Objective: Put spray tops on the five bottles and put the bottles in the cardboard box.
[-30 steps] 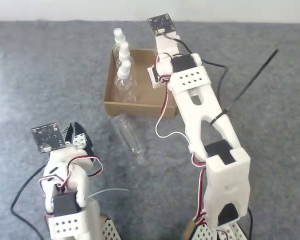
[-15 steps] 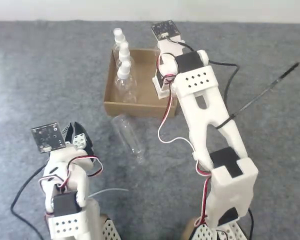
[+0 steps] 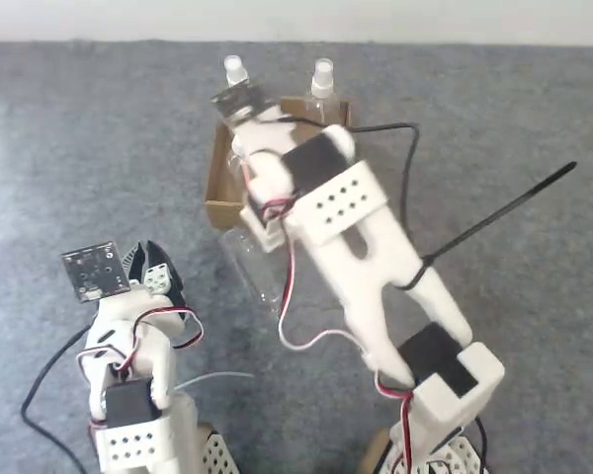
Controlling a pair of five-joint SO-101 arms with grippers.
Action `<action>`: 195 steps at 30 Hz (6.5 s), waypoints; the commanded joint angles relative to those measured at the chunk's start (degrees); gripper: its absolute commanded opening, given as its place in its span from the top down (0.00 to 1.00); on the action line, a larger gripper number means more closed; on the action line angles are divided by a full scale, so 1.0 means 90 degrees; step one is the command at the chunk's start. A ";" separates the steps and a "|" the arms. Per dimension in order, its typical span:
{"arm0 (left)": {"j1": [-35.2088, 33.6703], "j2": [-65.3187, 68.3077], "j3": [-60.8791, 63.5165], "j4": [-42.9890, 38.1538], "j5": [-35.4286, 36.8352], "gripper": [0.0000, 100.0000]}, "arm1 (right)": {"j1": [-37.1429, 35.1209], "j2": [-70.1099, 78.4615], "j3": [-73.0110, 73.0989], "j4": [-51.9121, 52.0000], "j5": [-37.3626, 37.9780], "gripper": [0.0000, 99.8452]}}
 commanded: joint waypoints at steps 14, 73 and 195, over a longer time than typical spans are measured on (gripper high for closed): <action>-0.0850 -0.0107 -0.0200 -0.0234 -0.0049 0.96 | -0.0835 -0.0474 0.1250 -0.0796 0.0234 0.74; -0.1553 -0.0107 -0.0327 -0.0234 -0.0059 0.96 | -0.1079 -0.1392 0.4718 -0.3746 0.0254 0.94; -0.1553 -0.0107 0.0054 -0.0850 -0.0068 0.96 | 0.3590 -0.3424 0.6584 -0.2252 -0.7131 0.74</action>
